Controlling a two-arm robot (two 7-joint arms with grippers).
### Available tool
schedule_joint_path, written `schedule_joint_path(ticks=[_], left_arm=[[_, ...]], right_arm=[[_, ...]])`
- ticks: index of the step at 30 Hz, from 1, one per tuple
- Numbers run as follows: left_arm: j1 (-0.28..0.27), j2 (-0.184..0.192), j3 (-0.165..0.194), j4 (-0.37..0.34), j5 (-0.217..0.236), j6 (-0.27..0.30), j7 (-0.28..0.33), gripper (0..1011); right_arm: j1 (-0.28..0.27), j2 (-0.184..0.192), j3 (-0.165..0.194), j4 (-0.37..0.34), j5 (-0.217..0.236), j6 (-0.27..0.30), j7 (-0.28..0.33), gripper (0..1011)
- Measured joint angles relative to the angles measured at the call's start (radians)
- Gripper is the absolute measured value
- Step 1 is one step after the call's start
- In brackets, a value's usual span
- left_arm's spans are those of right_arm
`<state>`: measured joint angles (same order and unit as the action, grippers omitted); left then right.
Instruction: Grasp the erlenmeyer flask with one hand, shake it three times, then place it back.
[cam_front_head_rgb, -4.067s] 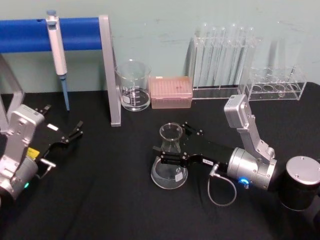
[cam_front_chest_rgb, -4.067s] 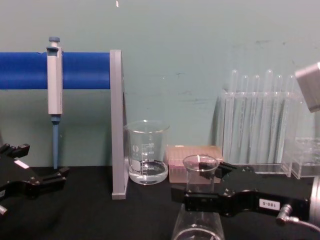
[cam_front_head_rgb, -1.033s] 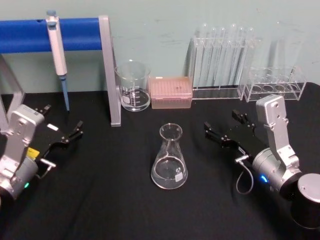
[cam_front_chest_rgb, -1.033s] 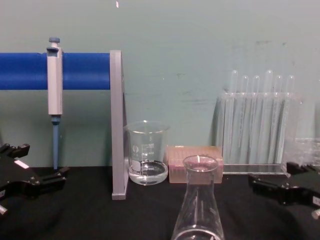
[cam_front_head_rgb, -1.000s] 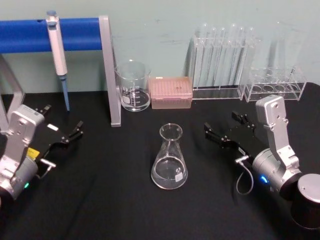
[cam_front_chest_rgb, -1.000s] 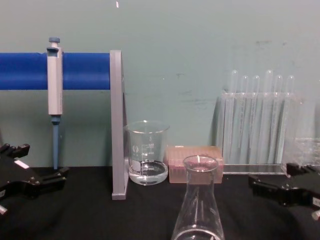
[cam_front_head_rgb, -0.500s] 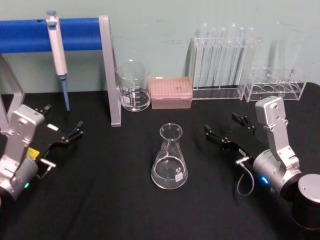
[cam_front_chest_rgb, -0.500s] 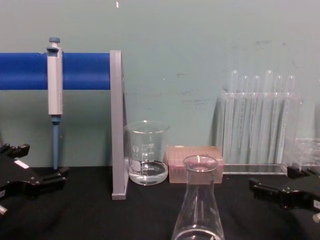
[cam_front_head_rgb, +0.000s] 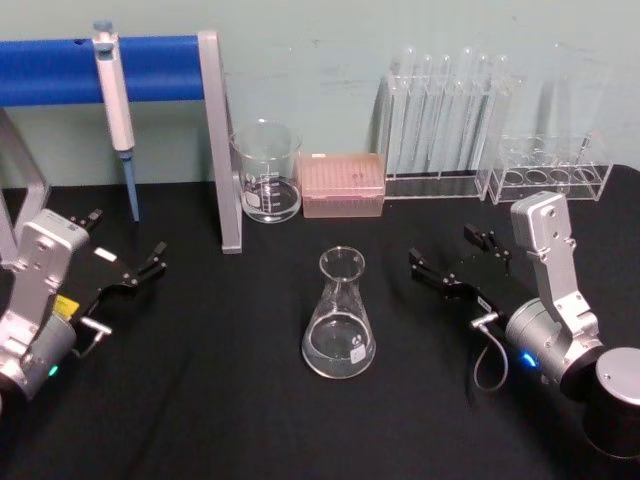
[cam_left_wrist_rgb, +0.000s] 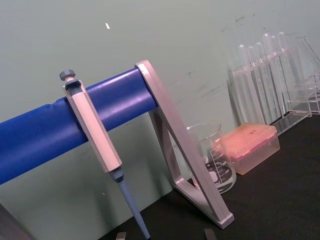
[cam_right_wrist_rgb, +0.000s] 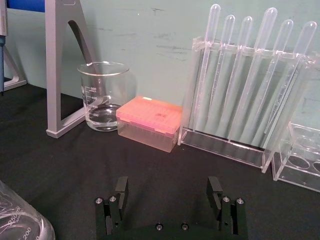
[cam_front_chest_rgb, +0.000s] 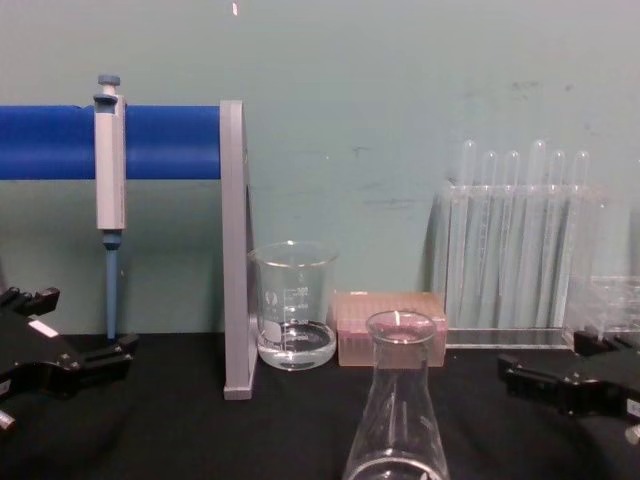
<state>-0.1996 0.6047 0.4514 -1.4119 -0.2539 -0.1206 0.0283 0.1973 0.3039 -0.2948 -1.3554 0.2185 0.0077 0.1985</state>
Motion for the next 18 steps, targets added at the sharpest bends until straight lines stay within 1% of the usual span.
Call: schedule_joint_path(ticks=[18], left_arm=[[0.0,0.0,0.0,0.0,0.0,0.0,0.0,1001]], right_arm=[[0.0,0.0,0.0,-0.001,0.002,-0.001,-0.001,1000]])
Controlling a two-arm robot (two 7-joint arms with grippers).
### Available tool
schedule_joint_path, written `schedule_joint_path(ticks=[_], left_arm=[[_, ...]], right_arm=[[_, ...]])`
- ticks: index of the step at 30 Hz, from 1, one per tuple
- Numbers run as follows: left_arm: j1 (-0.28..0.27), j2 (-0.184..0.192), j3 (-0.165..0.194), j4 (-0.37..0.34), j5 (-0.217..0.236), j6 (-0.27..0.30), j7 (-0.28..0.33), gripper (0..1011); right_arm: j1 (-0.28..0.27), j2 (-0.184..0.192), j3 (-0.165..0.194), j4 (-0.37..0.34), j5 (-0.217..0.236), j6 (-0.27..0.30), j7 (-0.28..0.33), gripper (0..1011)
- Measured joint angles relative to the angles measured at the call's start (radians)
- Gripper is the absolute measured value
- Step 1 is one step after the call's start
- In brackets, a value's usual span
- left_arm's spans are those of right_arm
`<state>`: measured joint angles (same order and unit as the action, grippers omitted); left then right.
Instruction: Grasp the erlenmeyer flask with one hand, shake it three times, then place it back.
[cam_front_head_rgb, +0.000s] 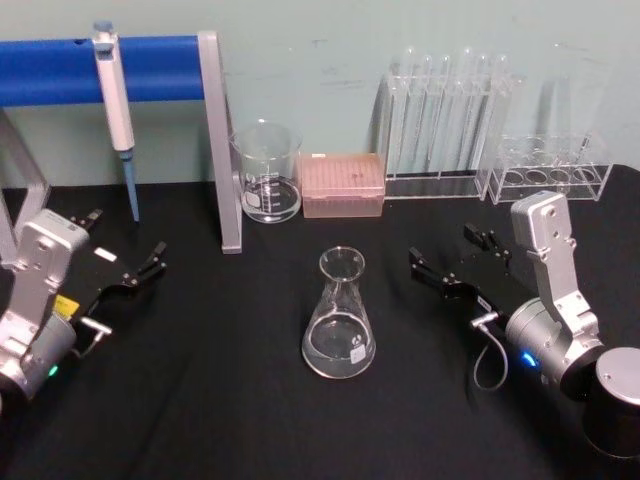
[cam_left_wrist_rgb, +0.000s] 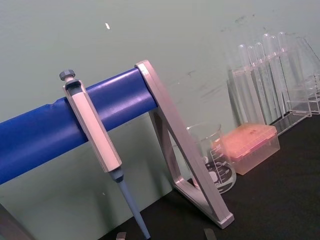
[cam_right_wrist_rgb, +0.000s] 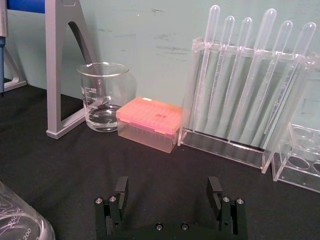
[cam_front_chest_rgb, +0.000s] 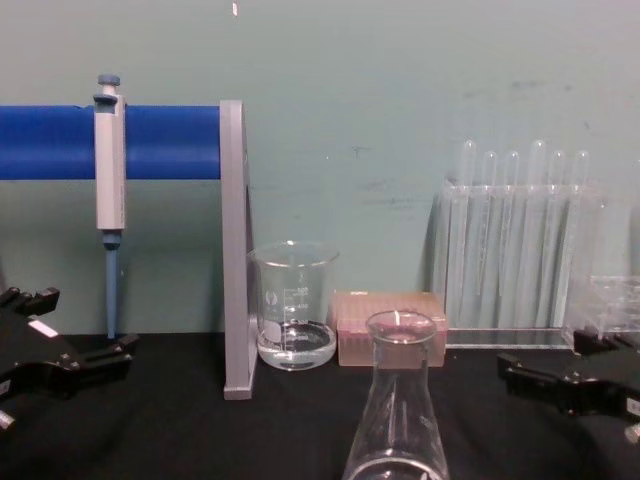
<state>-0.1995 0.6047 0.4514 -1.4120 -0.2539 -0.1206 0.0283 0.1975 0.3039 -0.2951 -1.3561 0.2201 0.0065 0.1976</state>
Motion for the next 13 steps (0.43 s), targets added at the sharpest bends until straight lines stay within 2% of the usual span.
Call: schedule_joint_path(ticks=[13], left_arm=[[0.0,0.0,0.0,0.0,0.0,0.0,0.0,1001]], right_arm=[[0.0,0.0,0.0,0.0,0.0,0.0,0.0,1000]])
